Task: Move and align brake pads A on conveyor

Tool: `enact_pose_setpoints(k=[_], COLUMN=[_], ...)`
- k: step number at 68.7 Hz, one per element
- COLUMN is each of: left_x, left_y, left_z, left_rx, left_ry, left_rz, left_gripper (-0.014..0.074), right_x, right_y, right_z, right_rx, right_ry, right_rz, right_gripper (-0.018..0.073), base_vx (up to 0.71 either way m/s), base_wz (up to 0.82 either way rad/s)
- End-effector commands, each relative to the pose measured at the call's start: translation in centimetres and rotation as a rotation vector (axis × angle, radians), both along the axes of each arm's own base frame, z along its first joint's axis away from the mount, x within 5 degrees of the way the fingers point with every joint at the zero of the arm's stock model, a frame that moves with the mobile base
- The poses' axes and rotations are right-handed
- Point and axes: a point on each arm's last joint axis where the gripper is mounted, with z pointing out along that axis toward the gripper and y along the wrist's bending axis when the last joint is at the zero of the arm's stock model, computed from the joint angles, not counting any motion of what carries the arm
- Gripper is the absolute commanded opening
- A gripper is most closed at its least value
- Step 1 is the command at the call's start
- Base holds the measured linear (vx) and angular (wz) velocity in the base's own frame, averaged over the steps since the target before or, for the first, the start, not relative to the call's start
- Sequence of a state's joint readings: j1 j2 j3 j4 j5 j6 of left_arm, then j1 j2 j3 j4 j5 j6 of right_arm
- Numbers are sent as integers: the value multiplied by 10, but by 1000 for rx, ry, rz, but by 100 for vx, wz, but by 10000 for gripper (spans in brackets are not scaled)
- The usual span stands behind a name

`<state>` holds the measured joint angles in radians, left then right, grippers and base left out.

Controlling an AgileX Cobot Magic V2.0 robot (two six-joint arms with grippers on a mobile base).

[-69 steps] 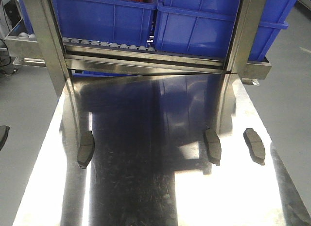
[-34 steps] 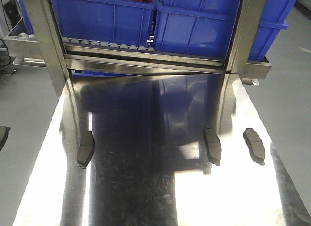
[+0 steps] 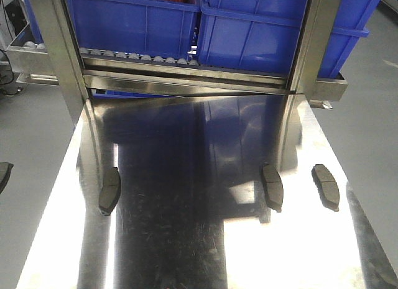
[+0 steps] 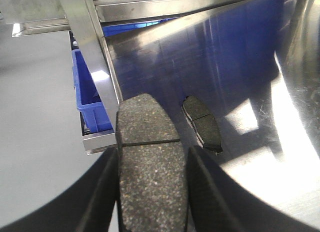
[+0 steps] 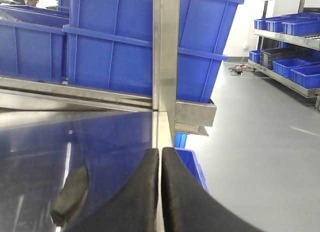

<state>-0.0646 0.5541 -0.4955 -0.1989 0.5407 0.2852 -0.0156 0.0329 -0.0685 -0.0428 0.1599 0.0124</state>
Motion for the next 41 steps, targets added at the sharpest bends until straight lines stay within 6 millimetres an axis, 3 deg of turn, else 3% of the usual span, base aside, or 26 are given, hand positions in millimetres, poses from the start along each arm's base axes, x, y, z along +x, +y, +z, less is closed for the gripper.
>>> enact_pose_setpoints(k=[1, 9, 14, 26, 34, 41], left_x=[3, 3, 3, 3, 3, 3], left_y=[0, 0, 0, 0, 0, 0], left_z=[17, 17, 17, 17, 17, 17], left_rx=[-26, -26, -26, -26, -26, -26], left_ry=[-112, -112, -112, -112, -112, -112], left_rz=[12, 12, 12, 12, 12, 12], left_gripper=[109, 109, 109, 109, 109, 109], right_x=[7, 27, 42, 74, 83, 87], right_y=[-1, -3, -5, -5, -5, -5], right_z=[42, 78, 90, 96, 91, 89], right_rx=[-28, -71, -96, -90, -76, -76], right_ry=[-9, 111, 190, 312, 336, 357], right_rz=[-8, -21, -29, -26, -24, -23], right_gripper=[-3, -2, -2, 25, 164, 393], base_vx=[0, 0, 0, 0, 0, 0], base_wz=[0, 0, 0, 0, 0, 0])
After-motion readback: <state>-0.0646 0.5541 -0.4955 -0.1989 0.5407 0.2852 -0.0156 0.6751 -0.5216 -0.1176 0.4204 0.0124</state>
